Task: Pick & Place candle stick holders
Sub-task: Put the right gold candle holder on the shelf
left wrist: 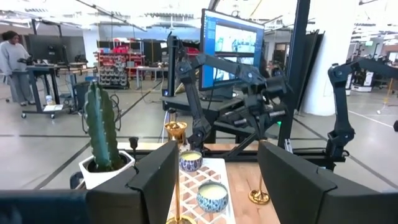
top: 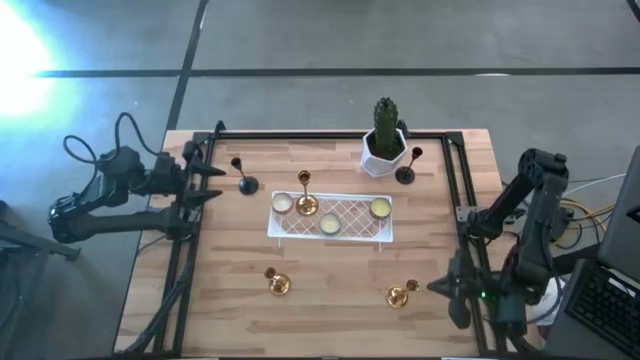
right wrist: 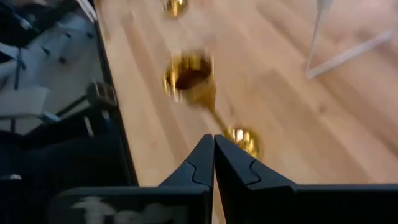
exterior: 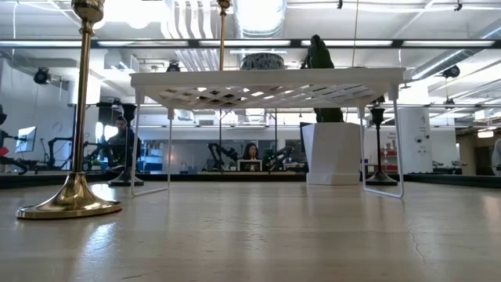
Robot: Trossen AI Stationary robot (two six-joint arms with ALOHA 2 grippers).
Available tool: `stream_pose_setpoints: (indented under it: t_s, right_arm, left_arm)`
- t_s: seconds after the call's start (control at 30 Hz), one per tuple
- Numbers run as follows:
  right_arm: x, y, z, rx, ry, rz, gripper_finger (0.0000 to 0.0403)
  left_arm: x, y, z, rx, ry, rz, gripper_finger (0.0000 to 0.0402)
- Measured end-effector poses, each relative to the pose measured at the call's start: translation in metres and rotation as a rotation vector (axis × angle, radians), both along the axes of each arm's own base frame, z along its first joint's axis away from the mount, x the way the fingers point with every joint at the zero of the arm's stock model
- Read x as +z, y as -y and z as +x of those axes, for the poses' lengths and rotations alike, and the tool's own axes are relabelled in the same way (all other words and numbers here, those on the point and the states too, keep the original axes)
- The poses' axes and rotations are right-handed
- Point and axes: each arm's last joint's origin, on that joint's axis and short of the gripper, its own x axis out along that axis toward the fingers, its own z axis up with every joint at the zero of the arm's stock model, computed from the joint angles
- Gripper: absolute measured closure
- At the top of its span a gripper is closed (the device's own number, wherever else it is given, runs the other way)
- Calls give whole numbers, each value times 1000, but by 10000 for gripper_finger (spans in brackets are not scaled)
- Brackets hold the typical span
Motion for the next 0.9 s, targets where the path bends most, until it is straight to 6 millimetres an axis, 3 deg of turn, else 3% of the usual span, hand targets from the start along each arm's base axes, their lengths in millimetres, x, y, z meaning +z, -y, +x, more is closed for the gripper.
stream_pose_setpoints:
  t_s: [0.37, 0.73, 0.9]
  right_arm:
    - [-50, -31, 7, -50, -136, -97, 383]
    - [-74, -34, 27, -159, -124, -166, 262]
    - [-75, -30, 38, -192, -122, -161, 234]
  left_arm:
    - [1, 0, 0, 0, 8, 4, 174]
    - [1, 0, 0, 0, 13, 4, 174]
    - [1, 0, 0, 0, 12, 4, 174]
